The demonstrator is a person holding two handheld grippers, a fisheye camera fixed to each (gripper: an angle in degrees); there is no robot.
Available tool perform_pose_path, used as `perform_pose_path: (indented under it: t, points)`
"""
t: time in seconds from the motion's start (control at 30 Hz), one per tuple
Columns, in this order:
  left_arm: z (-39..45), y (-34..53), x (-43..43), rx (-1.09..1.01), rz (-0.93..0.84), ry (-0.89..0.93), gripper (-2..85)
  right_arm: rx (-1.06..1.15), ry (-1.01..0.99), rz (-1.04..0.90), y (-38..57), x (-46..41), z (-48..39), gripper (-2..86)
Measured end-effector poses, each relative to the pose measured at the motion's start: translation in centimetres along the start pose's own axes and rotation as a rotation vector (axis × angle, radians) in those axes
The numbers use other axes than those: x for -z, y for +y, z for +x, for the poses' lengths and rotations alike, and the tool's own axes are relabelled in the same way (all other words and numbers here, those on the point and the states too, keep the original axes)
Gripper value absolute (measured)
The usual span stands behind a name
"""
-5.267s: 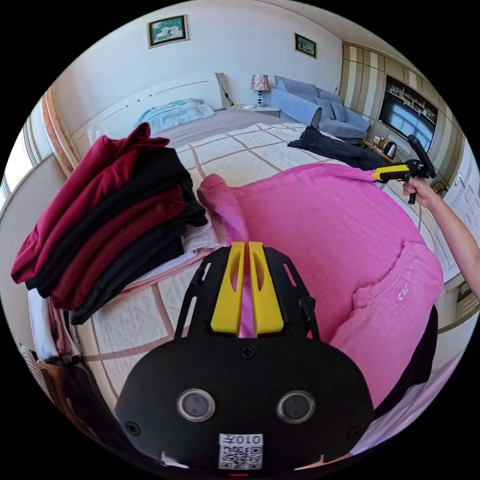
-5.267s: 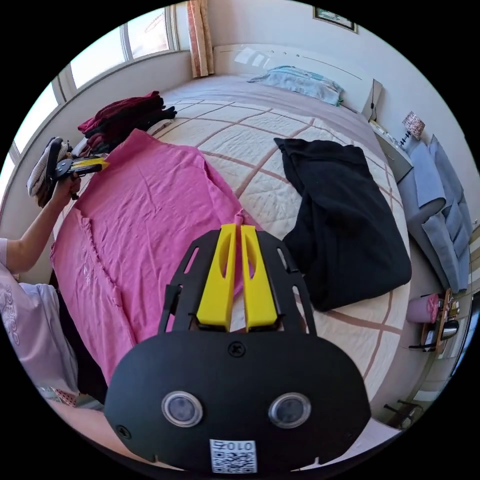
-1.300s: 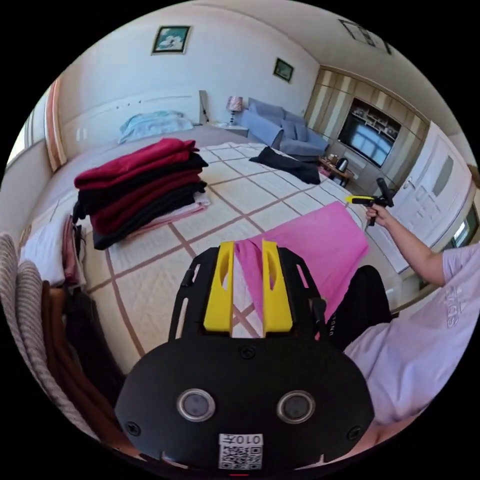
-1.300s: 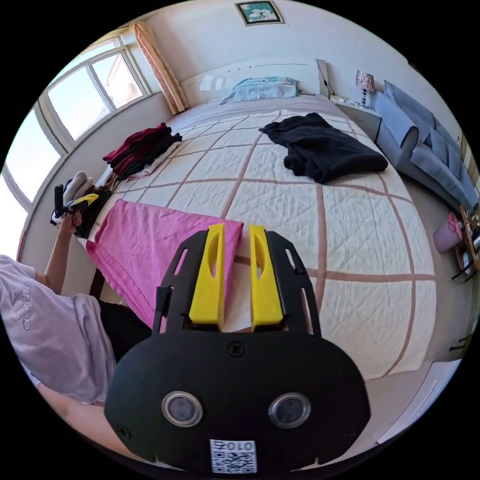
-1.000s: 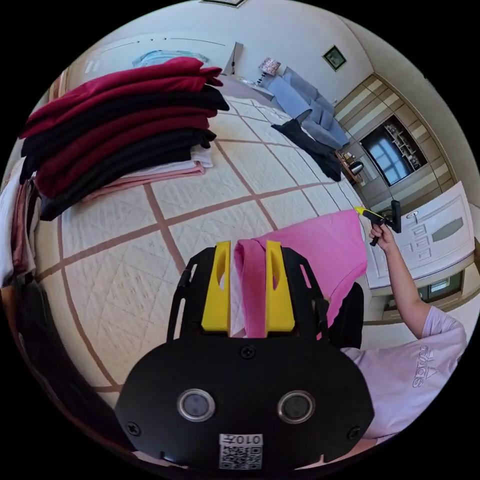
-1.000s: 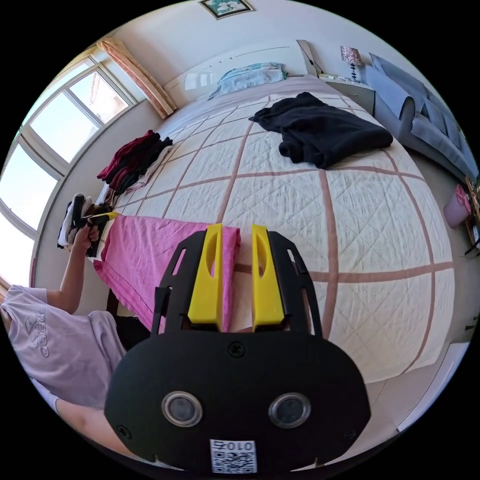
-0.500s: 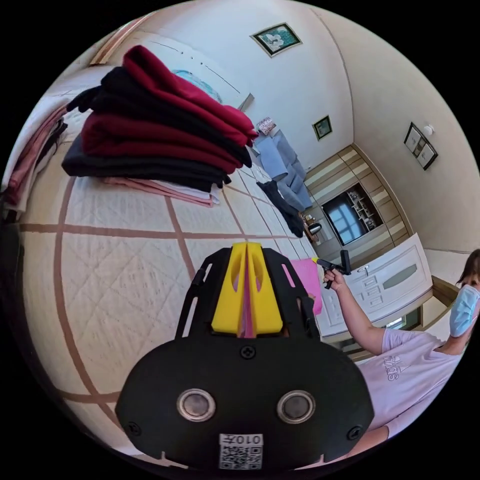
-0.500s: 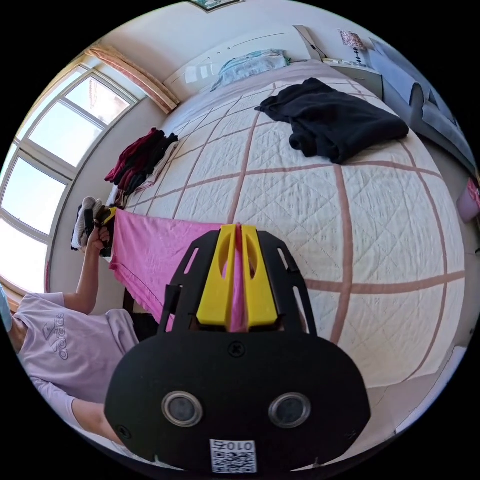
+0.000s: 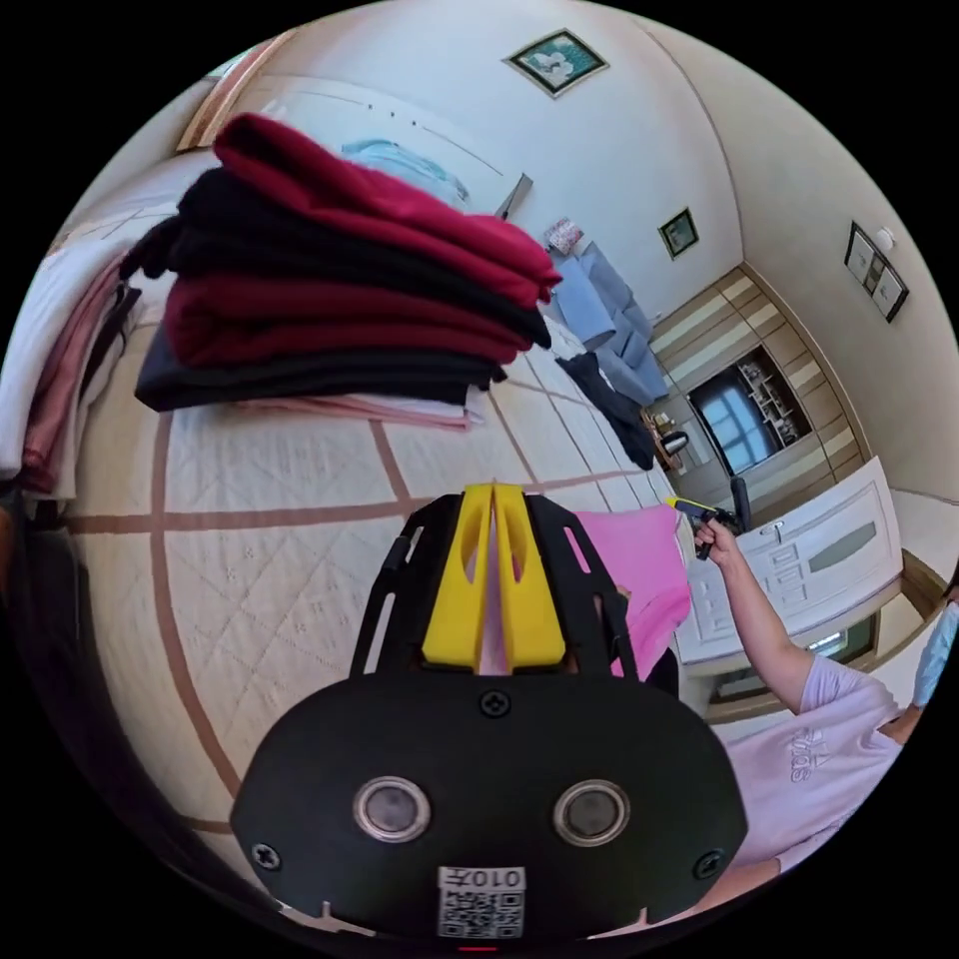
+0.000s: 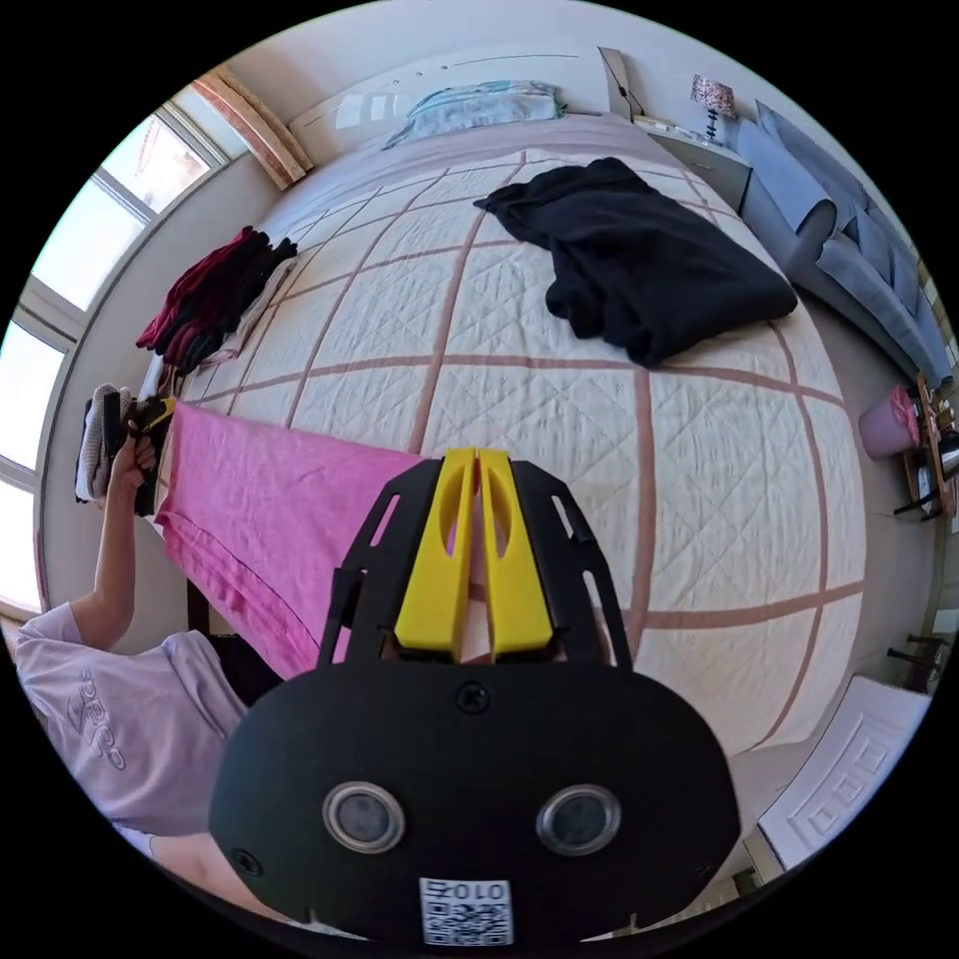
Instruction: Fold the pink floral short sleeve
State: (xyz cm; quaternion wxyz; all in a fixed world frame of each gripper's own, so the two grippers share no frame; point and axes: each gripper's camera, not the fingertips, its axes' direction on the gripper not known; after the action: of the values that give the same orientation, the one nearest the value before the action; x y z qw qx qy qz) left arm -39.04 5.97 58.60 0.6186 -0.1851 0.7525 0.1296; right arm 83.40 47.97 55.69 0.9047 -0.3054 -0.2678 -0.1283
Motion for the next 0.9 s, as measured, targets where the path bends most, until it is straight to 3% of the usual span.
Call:
perform_pose_path:
  t: [0.07, 0.2, 0.23, 0.33, 0.4, 0.5, 0.6, 0.9]
  points:
    - [-1.2, 0.3, -2.4, 0.059, -0.14, 0.013, 0.0, -0.014, 0.01, -0.023, 1.2, -1.0, -0.2, 3.9]
    - [1.5, 3.0, 0.3, 0.006, -0.011, -0.139, 0.1, -0.063, 0.117, 0.11, 6.4, 1.3, -0.9, 4.3]
    - [2.7, 3.4, 0.7, -0.045, -0.007, -0.154, 0.1, 0.013, 0.11, 0.172, 8.2, 2.5, -2.3, 4.3]
    - [11.1, 5.3, 0.3, -0.469, -0.128, -0.153, 0.5, 0.397, 0.098, 0.211, 12.8, 3.5, -8.2, 4.5]
    - [16.8, 7.5, -2.0, -0.716, -0.273, -0.166, 1.6, 0.517, 0.142, 0.158, 15.0, 2.2, -10.9, 5.2]
    - [20.4, 9.1, -5.5, -0.799, -0.403, -0.142, 2.7, 0.544, 0.121, 0.086, 17.2, -0.6, -12.9, 6.3]
    - [22.8, 10.0, -7.7, -0.826, -0.404, -0.159, 3.0, 0.505, 0.06, 0.066, 18.5, -2.4, -13.7, 6.9]
    - [26.8, 13.1, -10.1, -0.927, -0.439, -0.223, 0.3, 0.519, 0.188, 0.078, 23.3, -3.2, -15.8, 4.0]
